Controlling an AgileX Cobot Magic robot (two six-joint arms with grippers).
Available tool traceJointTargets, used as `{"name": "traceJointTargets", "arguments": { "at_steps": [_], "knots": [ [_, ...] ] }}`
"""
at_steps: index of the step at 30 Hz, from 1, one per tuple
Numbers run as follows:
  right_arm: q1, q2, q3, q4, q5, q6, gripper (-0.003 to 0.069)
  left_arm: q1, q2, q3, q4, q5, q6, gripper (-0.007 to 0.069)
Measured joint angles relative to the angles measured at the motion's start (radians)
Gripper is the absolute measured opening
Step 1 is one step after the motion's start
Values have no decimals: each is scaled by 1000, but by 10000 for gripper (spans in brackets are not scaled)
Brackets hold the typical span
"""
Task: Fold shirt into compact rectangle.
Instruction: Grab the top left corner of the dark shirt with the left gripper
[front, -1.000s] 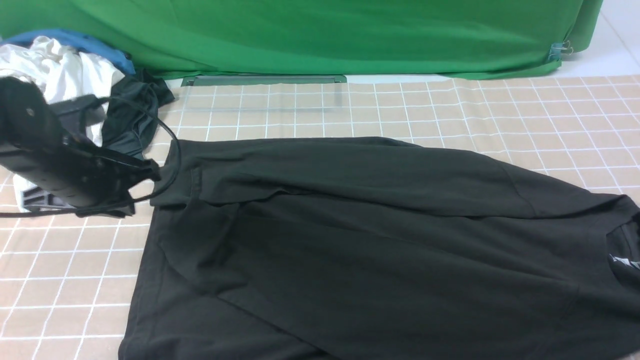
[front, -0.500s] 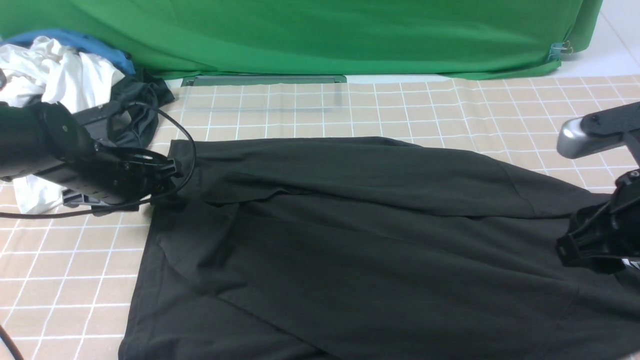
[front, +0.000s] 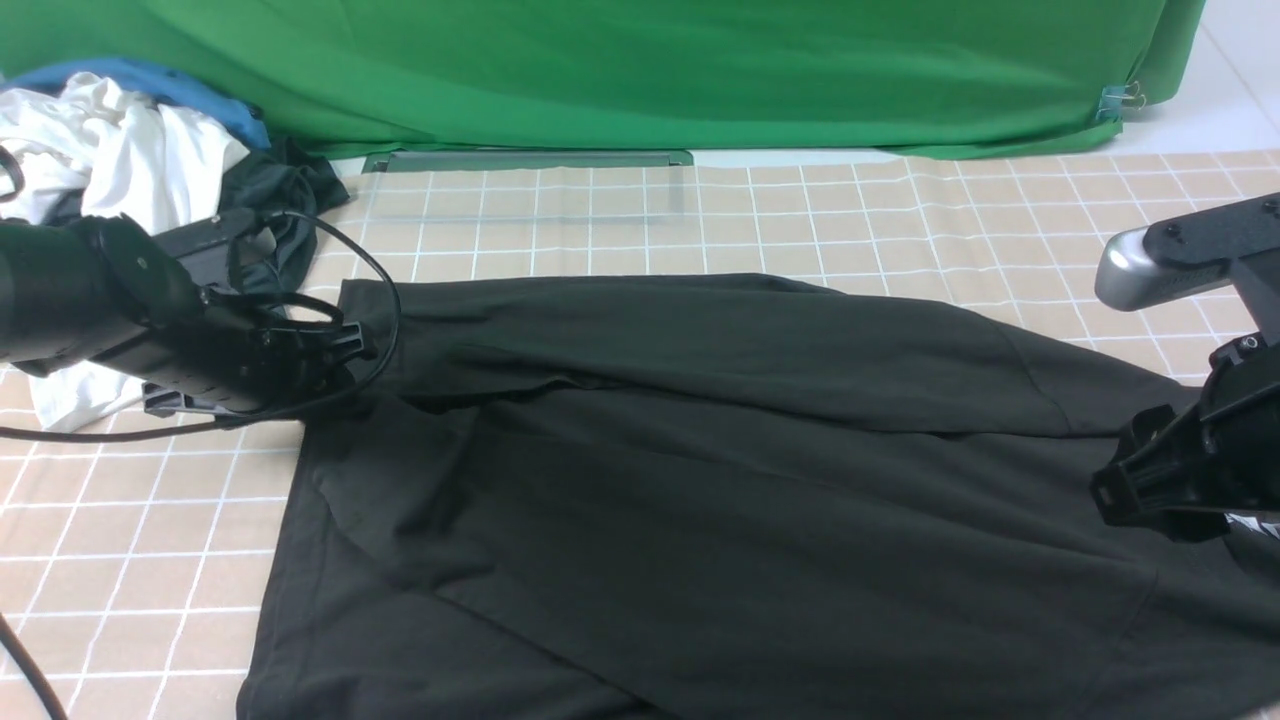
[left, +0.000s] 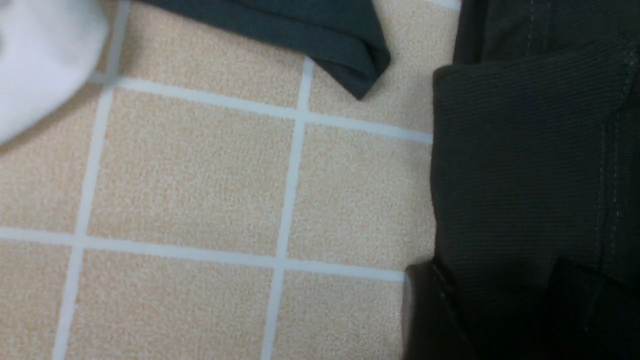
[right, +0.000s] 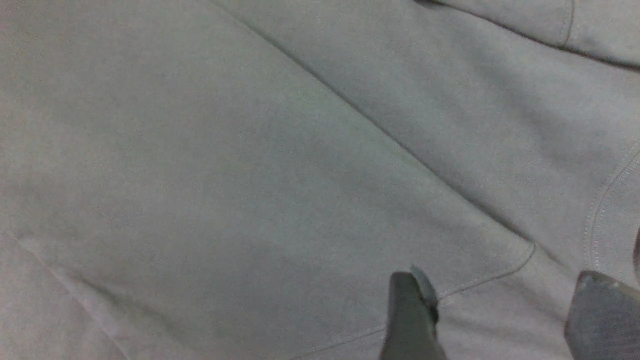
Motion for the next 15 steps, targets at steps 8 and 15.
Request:
{"name": "traceJointTargets", "arguments": {
  "at_steps": [8, 15],
  "knots": [
    [0, 0, 0, 0, -3, 0, 449, 0, -14, 0, 28, 32, 80, 39],
    [0, 0, 0, 0, -4, 0, 449, 0, -100, 0, 80, 51, 85, 34]
  ]
}}
